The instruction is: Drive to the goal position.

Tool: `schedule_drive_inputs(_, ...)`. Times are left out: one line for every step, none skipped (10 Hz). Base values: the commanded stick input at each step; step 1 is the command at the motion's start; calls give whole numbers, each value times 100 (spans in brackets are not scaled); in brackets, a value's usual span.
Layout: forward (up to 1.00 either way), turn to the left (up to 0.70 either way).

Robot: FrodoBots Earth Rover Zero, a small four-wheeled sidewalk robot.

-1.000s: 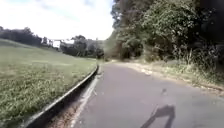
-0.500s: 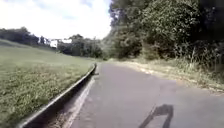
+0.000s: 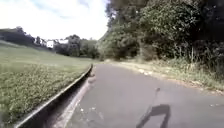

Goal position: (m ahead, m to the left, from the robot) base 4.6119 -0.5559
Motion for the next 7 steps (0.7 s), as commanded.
schedule_drive_inputs(70,-3)
schedule_drive_inputs(70,-6)
schedule_drive_inputs(70,-3)
schedule_drive_inputs(70,0)
schedule_drive_inputs(70,5)
schedule_drive_inputs(70,10)
schedule_drive_inputs(70,17)
